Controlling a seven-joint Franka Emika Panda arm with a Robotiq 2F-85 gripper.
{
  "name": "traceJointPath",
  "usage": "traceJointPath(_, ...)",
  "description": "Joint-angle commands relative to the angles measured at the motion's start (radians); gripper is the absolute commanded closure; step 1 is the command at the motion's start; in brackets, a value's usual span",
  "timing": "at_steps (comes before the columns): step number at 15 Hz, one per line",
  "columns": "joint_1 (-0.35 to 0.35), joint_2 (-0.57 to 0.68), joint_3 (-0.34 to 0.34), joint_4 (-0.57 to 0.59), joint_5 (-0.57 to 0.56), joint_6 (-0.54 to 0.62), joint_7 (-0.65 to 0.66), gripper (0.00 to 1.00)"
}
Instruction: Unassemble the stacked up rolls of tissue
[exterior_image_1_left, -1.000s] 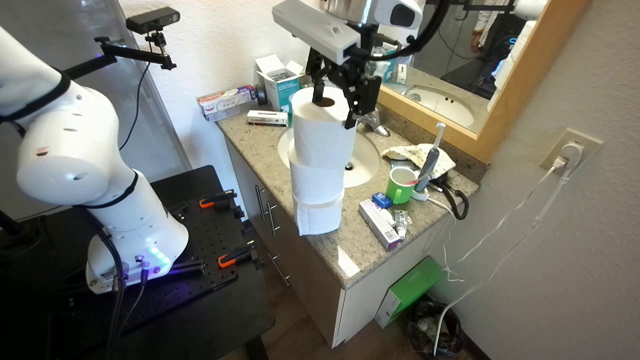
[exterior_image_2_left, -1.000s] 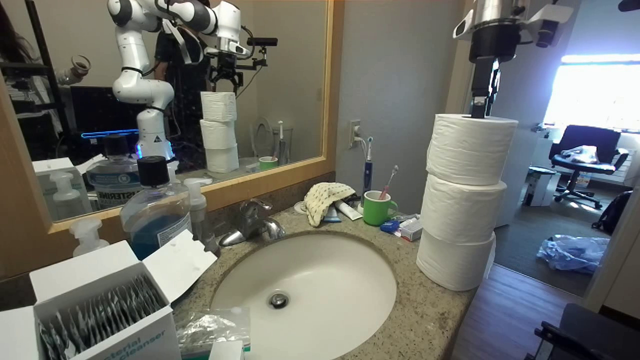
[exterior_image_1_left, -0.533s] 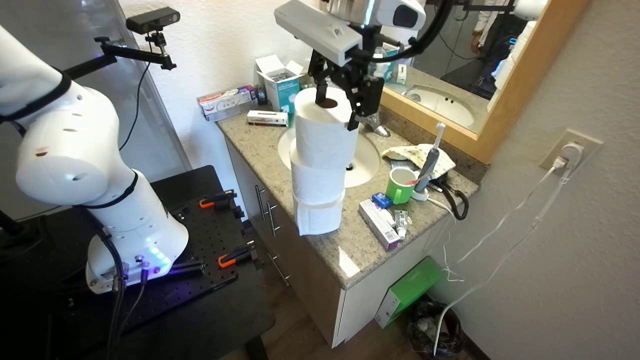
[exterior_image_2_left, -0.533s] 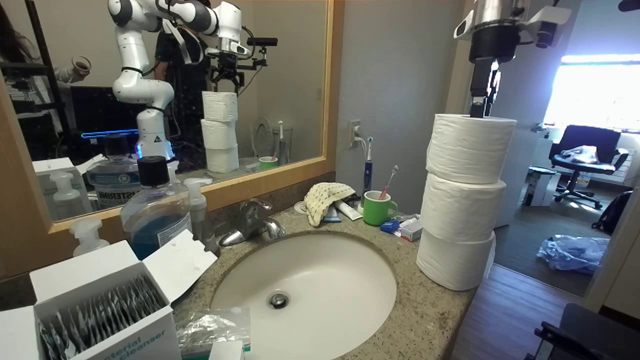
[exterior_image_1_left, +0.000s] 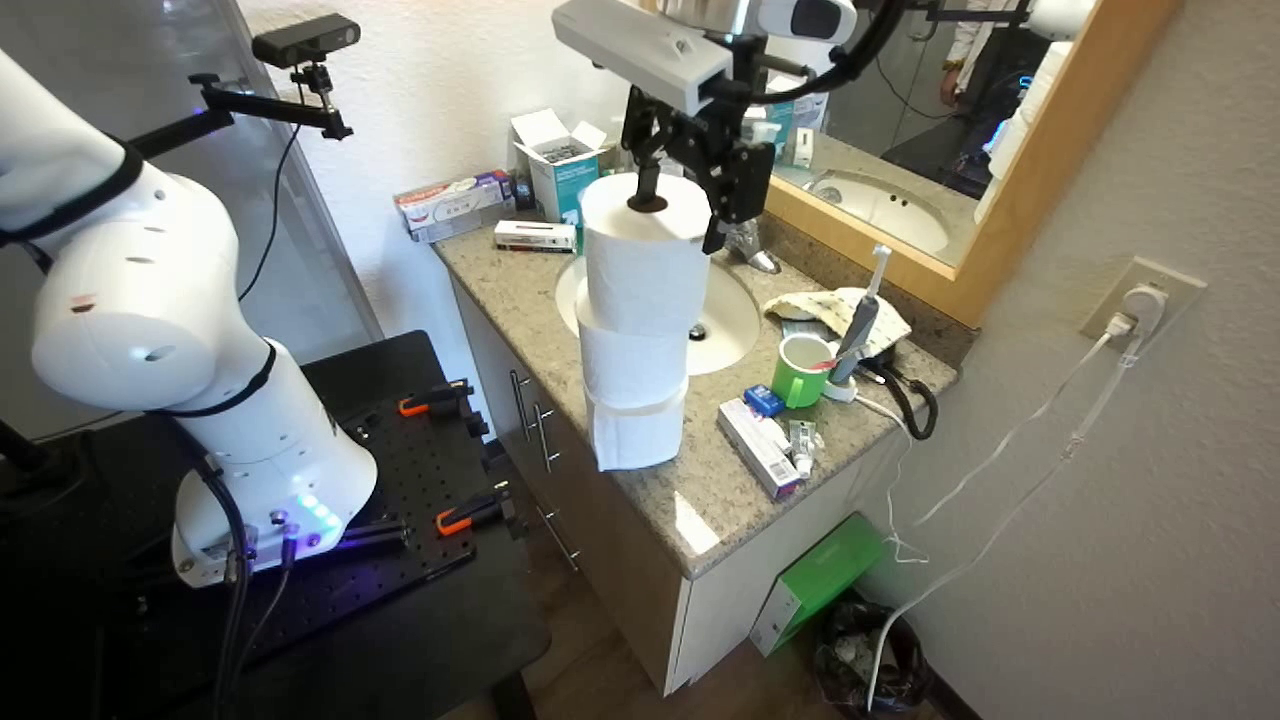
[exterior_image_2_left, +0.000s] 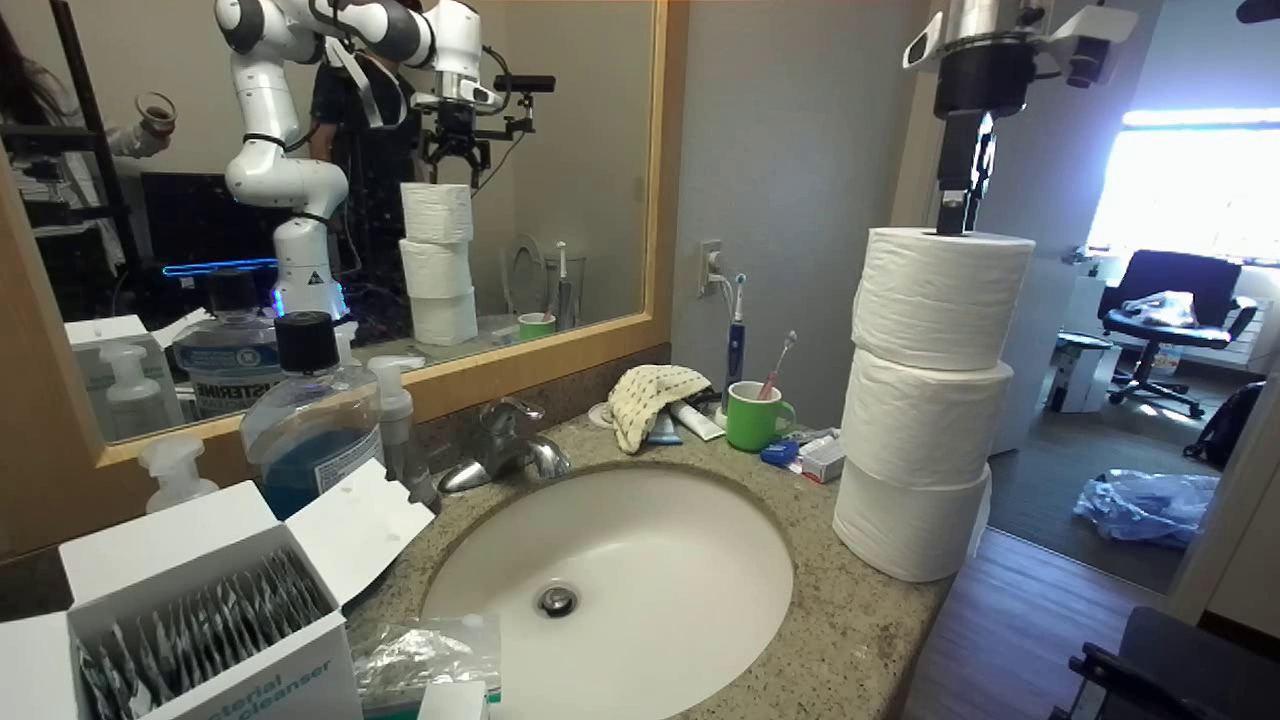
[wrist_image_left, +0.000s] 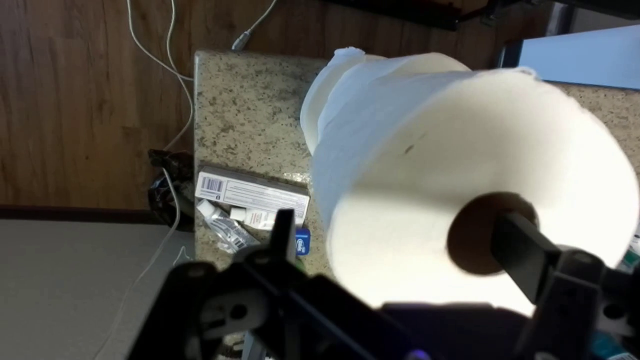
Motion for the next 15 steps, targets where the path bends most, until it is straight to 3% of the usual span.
traceJointPath(1,-0.018,-0.015,0.021,0.005,-0.026,0.011,0.025,0.0)
traceJointPath(15,-0.008,0.029,0.019,-0.006,0.005,0.027,0.007,0.0)
